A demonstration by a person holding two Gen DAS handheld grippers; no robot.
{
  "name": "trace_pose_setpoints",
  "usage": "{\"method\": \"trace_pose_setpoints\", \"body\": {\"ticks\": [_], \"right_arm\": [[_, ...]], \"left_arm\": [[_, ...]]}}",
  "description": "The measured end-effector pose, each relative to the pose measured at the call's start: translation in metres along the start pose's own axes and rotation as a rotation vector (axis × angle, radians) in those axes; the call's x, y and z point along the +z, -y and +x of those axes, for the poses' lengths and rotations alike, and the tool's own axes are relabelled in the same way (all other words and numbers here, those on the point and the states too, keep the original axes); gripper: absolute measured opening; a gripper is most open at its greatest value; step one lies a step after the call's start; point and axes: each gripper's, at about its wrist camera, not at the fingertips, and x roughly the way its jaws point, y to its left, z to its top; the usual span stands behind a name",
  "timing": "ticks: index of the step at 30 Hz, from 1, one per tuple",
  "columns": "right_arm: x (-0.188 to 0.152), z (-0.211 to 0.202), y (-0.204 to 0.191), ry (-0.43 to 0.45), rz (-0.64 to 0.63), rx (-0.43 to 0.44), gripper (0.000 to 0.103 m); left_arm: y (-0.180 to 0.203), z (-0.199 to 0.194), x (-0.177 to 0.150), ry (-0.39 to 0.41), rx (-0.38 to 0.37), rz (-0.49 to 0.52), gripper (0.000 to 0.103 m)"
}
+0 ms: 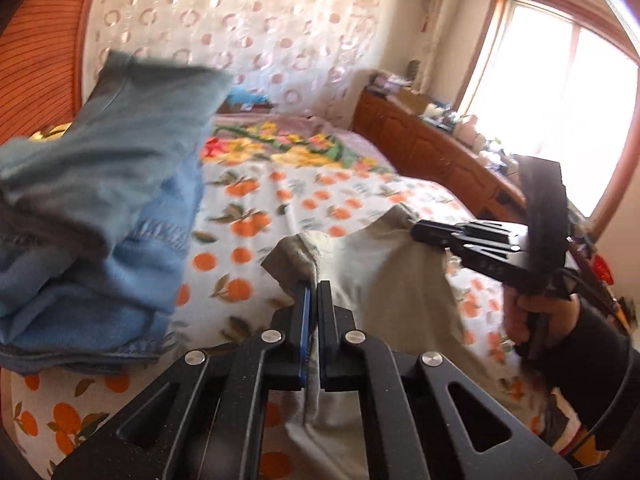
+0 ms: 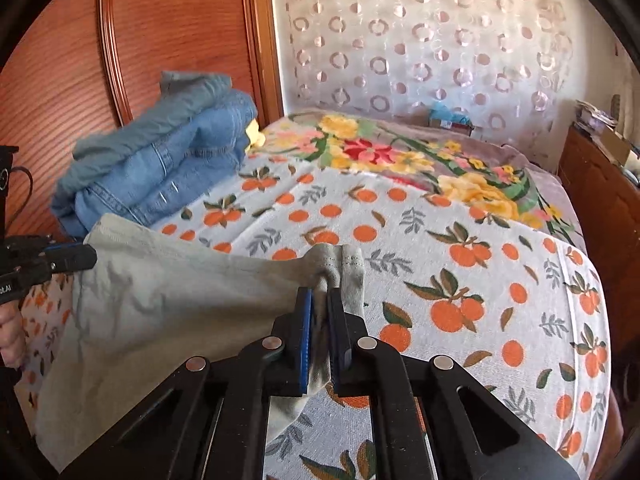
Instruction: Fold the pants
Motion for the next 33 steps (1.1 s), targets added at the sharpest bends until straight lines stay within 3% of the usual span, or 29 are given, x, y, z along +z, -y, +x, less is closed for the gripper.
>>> {"method": "trace_pose_setpoints", "body": {"ticks": [8,18,21,28,33], "right_arm": [[-0.015,0.003,0.012,-0.036,0.041,-0.057,0.007],[-0.010,0.002,0.006,-0.045,0.032,-0.060,0.007],[-0.011,0.005,0.009,-0.049,0.029,-0.060,0.007],[-0.011,0.004,0.007,-0.057,0.020,-0.067,0.007],[-0.012,-0.009,0.006,-0.069,0.037,-0.065,0.013]], "left_arm": [[0.018,0.005,0.016,-0.016,-0.049,0.039,0.004],[0.026,0.019,-0.011,-0.099,-0.067,0.038,0.004],[0.021,0.022,-0.008,-0.095,-0.047,0.029,0.004],[-0.007,0.026,0.016,-0.039,0.105,0.013,0.004],[-0.012,0.022,0.011,-0.059,0.089,0.005,0.013]]}}
